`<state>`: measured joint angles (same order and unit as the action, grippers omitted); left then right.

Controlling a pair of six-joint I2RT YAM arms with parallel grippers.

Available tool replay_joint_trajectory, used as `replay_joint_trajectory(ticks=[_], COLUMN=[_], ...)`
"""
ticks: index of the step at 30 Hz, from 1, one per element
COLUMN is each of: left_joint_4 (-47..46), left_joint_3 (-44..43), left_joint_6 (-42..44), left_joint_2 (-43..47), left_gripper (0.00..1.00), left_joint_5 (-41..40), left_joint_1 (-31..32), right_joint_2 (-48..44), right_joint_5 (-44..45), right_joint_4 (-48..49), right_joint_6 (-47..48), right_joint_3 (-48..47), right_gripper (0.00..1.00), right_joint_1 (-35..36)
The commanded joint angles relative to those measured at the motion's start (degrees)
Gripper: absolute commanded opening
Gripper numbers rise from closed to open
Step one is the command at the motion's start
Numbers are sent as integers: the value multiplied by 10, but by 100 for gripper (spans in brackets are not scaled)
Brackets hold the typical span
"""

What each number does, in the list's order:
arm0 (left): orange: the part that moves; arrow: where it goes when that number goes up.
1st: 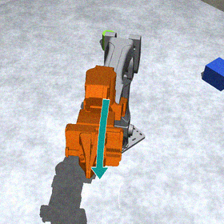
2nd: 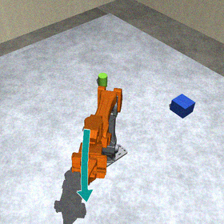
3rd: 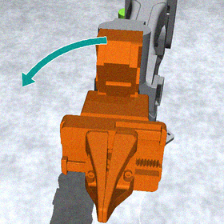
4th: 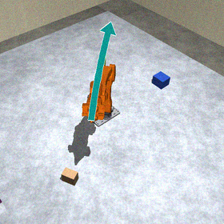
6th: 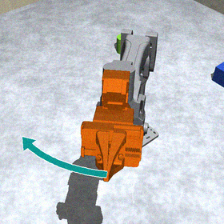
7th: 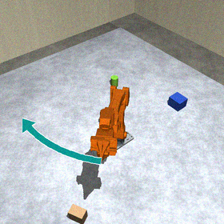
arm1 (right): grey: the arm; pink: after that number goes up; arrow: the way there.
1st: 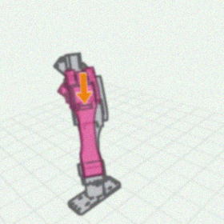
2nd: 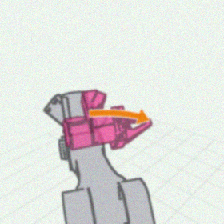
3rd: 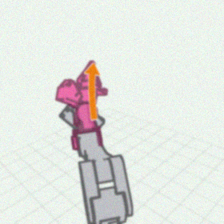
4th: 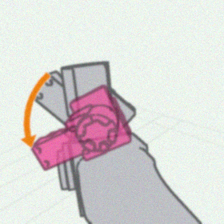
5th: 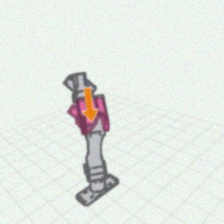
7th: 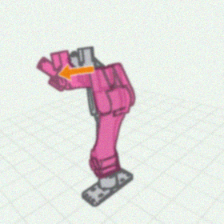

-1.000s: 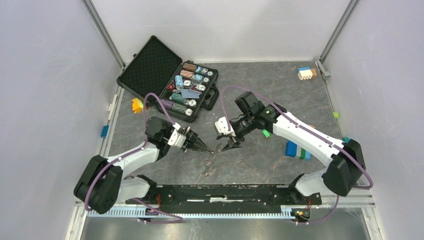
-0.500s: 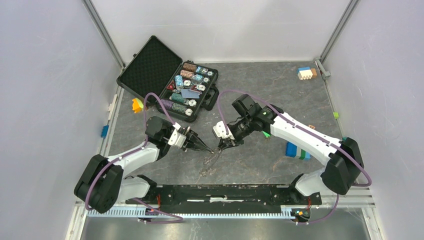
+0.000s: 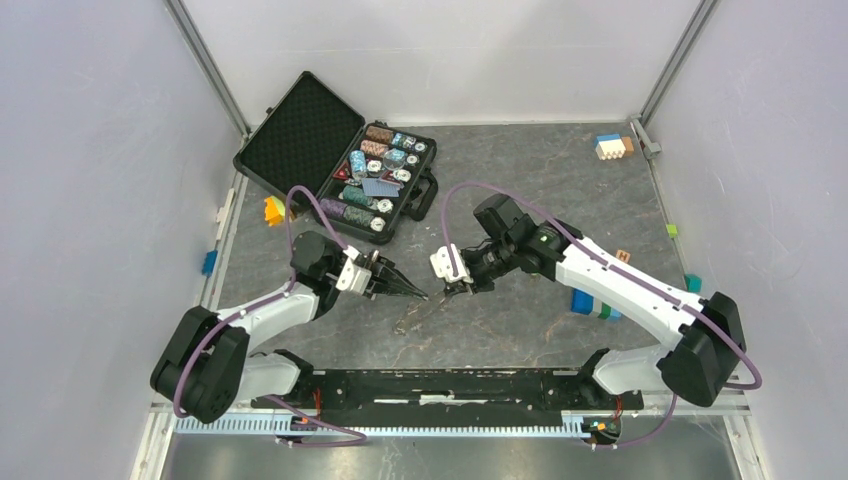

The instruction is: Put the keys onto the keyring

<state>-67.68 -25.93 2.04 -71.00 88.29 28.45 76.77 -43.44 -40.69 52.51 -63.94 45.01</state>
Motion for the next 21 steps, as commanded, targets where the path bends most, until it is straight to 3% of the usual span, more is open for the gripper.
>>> replay_joint_trajectory(ticks=[1,21], left_joint_4=[-31,12], left_joint_3=[6,8], left_joint_6=[28,54], left_joint_2=[8,-12], left_gripper=[2,2], left_joint_5=[-4,-13], left_joint_1=[1,-10], right_joint_2=[-19,-41], right_joint_5=[61,43], right_joint_4=[67,25], right_joint_6=[-39,1], right_joint_3=[15,23], right_gripper=[6,2], right_joint_1=[-3,-3])
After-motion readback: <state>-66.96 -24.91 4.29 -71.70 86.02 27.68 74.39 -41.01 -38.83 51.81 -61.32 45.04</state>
